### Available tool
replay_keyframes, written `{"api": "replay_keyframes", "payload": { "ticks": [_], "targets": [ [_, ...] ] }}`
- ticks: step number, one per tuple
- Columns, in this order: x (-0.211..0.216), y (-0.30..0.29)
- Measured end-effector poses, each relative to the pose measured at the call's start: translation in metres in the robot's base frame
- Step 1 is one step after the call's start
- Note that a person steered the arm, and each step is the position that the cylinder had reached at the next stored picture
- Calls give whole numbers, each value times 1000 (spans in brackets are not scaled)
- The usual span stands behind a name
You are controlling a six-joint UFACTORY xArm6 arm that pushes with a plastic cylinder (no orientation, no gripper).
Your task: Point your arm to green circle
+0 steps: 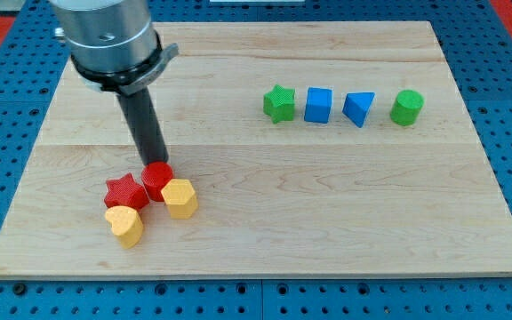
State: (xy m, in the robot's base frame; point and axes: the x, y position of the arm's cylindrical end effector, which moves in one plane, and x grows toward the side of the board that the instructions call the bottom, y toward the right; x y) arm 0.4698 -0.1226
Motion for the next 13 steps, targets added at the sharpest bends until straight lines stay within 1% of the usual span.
{"api": "replay_keyframes", "payload": {
  "ticks": [4,5,6,7,8,10,11,12,13],
  "targets": [
    [-1,1],
    [-1,44],
    [-1,122],
    [4,177],
    [5,189],
    [10,308],
    [-17,313],
    [-26,336],
    [-25,379]
  ]
}}
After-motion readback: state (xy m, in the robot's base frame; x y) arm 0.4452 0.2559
